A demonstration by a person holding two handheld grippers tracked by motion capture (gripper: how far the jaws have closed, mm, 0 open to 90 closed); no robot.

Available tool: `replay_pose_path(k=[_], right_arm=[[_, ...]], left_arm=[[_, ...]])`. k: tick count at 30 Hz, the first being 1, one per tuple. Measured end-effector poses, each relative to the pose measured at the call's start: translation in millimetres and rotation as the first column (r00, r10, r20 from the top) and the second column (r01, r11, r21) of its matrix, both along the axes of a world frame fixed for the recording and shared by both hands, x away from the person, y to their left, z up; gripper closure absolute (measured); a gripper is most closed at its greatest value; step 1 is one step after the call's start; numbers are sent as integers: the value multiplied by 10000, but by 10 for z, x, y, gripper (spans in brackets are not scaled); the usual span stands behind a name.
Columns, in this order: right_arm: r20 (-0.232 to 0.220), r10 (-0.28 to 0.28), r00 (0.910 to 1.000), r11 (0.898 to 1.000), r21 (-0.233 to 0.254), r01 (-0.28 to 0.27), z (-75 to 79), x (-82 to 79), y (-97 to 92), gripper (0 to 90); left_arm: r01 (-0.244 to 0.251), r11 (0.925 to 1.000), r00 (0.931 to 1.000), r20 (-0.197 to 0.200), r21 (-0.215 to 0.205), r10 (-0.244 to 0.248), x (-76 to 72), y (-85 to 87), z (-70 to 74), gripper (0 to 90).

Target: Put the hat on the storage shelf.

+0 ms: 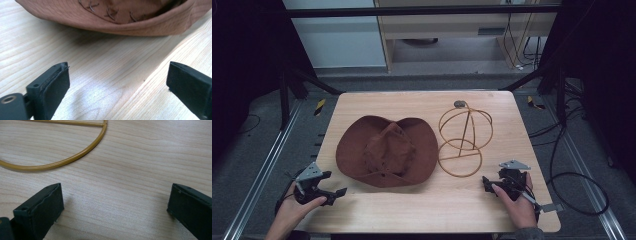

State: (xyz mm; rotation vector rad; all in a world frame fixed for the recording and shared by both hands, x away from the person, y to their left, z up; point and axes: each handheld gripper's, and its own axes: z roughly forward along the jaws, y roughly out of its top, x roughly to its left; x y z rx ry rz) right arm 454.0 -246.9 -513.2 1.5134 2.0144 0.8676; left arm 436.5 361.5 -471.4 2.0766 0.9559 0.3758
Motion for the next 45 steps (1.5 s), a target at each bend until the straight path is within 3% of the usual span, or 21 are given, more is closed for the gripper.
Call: replay_pose_path(k=[5, 8, 13, 15, 22, 23, 30, 37, 39, 43, 44, 45], right_arm=[[-2, 1, 10000, 10000, 0, -1, 0, 0, 0, 4], [-2, 1, 10000, 10000, 1, -1, 0, 0, 0, 4], [-8, -15, 10000, 10000, 4, 15, 0, 1, 1, 4], [-6, -11, 10000, 10000, 0, 11, 0, 1, 1, 4], [-2, -13, 10000, 10000, 0, 13, 0, 1, 0, 4], [-5, -13, 10000, 10000, 2, 13, 0, 1, 1, 4], [-3, -11, 10000, 10000, -1, 11, 0, 1, 0, 4], [-5, -13, 10000, 10000, 3, 13, 0, 1, 1, 4], [-5, -15, 10000, 10000, 3, 15, 0, 1, 1, 4], [-5, -11, 10000, 10000, 2, 11, 0, 1, 0, 4], [-9, -13, 10000, 10000, 6, 13, 0, 1, 1, 4], [-4, -12, 10000, 10000, 3, 12, 0, 1, 0, 4]], left_arm=[[-156, 9983, 9984, 533, -569, 186, -19, 9, 106, 43], [-169, 9980, 9975, 670, -611, 210, -13, 10, 149, 41], [22, 9964, 9931, 1166, -849, 77, -34, -82, 340, 37], [38, 9965, 9923, 1239, -836, 66, -32, -106, 371, 37], [510, 9987, 9892, 1382, -79, -495, 122, -331, 588, 39], [742, 9972, 9871, 1413, 123, -752, 192, -421, 674, 39], [1329, 9860, 9882, 629, 1004, -1396, 519, -758, 888, 44], [1641, 9775, 9845, 396, 1323, -1707, 760, -984, 1052, 45], [1728, 9691, 9835, 222, 1759, -1794, 878, -1080, 1114, 46], [1742, 9643, 9841, 0, 1995, -1778, 981, -1165, 1148, 49], [1836, 9575, 9826, -141, 2225, -1851, 1034, -1219, 1145, 50], [1853, 9561, 9824, -193, 2271, -1858, 1065, -1239, 1136, 50]])
